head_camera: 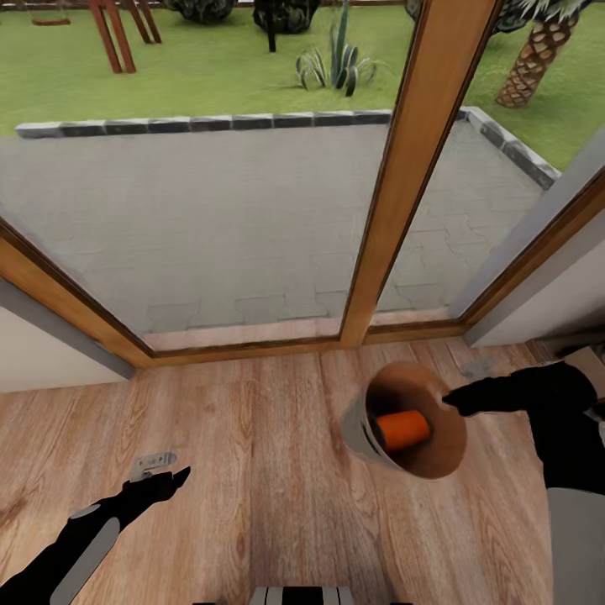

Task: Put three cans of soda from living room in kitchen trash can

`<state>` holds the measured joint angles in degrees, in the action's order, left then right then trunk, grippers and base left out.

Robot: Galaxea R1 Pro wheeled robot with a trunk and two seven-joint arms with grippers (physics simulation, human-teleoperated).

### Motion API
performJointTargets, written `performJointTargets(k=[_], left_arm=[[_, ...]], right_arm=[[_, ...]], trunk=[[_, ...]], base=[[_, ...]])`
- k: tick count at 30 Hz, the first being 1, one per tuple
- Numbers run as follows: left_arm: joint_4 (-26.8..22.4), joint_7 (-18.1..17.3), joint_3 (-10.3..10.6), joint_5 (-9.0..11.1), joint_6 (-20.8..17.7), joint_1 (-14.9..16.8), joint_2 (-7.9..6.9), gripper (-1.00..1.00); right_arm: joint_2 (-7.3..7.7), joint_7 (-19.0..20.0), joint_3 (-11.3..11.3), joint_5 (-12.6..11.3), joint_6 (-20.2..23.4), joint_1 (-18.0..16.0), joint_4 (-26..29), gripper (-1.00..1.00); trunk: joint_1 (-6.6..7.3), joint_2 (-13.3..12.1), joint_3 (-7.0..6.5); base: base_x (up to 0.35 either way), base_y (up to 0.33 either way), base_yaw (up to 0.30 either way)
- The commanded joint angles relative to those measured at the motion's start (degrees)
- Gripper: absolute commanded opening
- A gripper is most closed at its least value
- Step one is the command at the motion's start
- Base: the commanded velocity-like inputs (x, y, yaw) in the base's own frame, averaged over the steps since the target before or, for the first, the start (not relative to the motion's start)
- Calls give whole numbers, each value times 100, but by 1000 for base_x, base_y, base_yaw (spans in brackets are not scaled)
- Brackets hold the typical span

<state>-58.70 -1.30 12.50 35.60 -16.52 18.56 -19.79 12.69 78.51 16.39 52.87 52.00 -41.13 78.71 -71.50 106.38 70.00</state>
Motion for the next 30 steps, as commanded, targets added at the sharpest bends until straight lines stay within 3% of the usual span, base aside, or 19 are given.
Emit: performJointTargets(k=[1,3,5,6,13,19,25,30], left_arm=[[0,0,-2,0,0,-2,0,100],[16,-2,-2,0,0,-2,1,100],[21,-7,-2,0,0,-2,1,100],[23,-9,-2,0,0,-2,1,100],[15,-17,-2,0,-6,-2,3,100],[9,-19,-2,0,-9,-2,4,100],[8,-20,-2,0,-9,-2,10,100],[7,-20,13,0,-9,-2,10,100]], right_arm=[[31,54,-125,64,111,-79,-101,-100],[90,103,-435,292,371,-417,-801,-100],[73,-54,-535,362,455,-572,-1407,-100],[40,-314,-577,383,485,-660,-1813,-100],[-132,-977,-700,403,512,-832,-2798,-100],[-142,-1059,-731,410,491,-1001,-2983,-100],[-139,-1095,-1216,410,486,-1051,-3033,-100],[-109,-1100,-1273,400,462,-1054,-3036,-100]], trunk=[[1,0,0],[1,0,0],[1,0,0],[1,0,0],[1,0,0],[-109,201,89],[-241,441,197],[-351,642,287]], base=[[0,0,0],[0,0,0],[0,0,0],[0,0,0],[0,0,0],[0,0,0],[0,0,0],[0,0,0]])
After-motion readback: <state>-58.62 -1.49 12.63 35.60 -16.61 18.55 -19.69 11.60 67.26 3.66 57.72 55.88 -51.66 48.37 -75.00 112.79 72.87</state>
